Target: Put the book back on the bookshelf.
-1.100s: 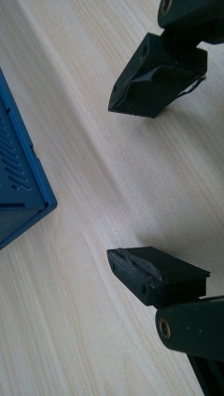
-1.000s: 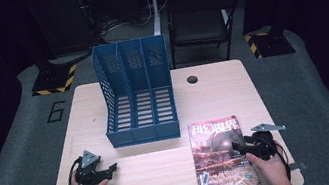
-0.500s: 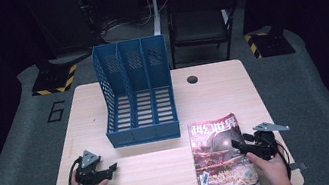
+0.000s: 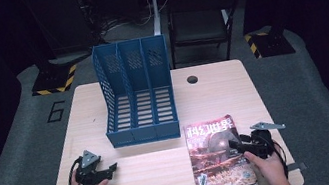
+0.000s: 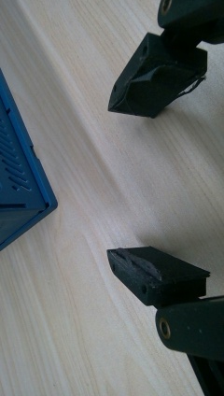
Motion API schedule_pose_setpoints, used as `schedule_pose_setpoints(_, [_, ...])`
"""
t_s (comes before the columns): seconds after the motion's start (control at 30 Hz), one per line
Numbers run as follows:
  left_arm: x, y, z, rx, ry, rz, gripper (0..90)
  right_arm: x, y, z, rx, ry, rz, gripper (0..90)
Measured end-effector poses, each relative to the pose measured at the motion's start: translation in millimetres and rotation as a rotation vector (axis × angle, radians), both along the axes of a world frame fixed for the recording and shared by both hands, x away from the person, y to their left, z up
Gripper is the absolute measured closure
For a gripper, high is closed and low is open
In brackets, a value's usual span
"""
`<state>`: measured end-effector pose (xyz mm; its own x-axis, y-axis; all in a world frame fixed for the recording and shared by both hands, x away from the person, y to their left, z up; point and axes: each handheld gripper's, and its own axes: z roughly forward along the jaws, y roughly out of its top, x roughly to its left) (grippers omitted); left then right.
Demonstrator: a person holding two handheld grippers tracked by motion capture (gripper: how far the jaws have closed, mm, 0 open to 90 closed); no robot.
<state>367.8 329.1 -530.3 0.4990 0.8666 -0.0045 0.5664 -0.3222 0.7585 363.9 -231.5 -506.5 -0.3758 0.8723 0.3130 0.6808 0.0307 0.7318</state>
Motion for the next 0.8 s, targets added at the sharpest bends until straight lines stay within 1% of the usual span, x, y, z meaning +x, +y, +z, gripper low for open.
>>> schedule_pose_setpoints(0.03, [0.0,0.0,0.0,0.0,0.0,0.0,24.5,0.0,0.0,0.0,0.0,0.0,0.0,37.6])
schedule_pose_setpoints(0.1, [0.0,0.0,0.0,0.0,0.001,-0.001,24.5,2.2,0.7,-3.2,-0.021,-0.004,0.003,37.1])
schedule_pose_setpoints(0.17, [0.1,0.1,0.0,0.0,0.0,-0.001,24.5,2.4,1.6,-4.5,-0.033,0.011,0.001,36.9])
schedule_pose_setpoints(0.23, [-0.3,0.2,0.7,0.004,0.007,-0.004,24.6,2.8,1.7,-5.5,-0.041,0.01,0.004,36.6])
schedule_pose_setpoints(0.3, [-1.4,-2.3,0.6,-0.006,0.01,-0.006,24.6,3.0,2.1,-6.2,-0.048,0.013,0.0,36.5])
schedule_pose_setpoints(0.33, [-1.3,-2.3,1.2,0.007,0.012,-0.02,24.7,3.1,2.4,-6.6,-0.052,0.011,-0.003,36.5])
schedule_pose_setpoints(0.37, [-1.4,-3.6,1.0,0.009,0.008,-0.021,24.6,3.3,2.6,-6.8,-0.056,0.008,-0.004,36.5])
schedule_pose_setpoints(0.4, [-1.4,-4.9,0.4,0.009,0.0,-0.022,24.6,3.0,3.3,-7.0,-0.068,0.017,-0.006,36.4])
schedule_pose_setpoints(0.43, [-1.5,-5.6,0.8,0.009,0.007,-0.026,24.6,3.0,3.3,-7.0,-0.068,0.017,-0.006,36.4])
schedule_pose_setpoints(0.5, [-1.3,-6.0,0.6,0.008,0.003,-0.027,24.7,2.7,5.2,-9.1,-0.083,0.04,-0.006,35.8])
schedule_pose_setpoints(0.57, [-1.4,-5.4,1.2,0.012,0.011,-0.033,24.7,2.9,5.7,-10.5,-0.087,0.04,-0.008,35.5])
schedule_pose_setpoints(0.63, [-1.4,-5.5,1.2,0.012,0.01,-0.032,24.6,2.8,5.9,-11.0,-0.083,0.046,-0.012,35.7])
schedule_pose_setpoints(0.7, [-1.4,-5.7,1.0,0.011,0.009,-0.033,24.6,3.0,4.7,-10.9,-0.048,0.06,-0.022,37.2])
schedule_pose_setpoints(0.73, [-1.5,-6.3,0.4,0.01,0.0,-0.032,24.6,3.3,3.9,-11.0,-0.038,0.065,-0.026,37.4])
schedule_pose_setpoints(0.8, [-1.7,-7.0,0.2,0.008,-0.002,-0.033,24.6,3.7,3.1,-11.5,-0.029,0.063,-0.031,37.3])
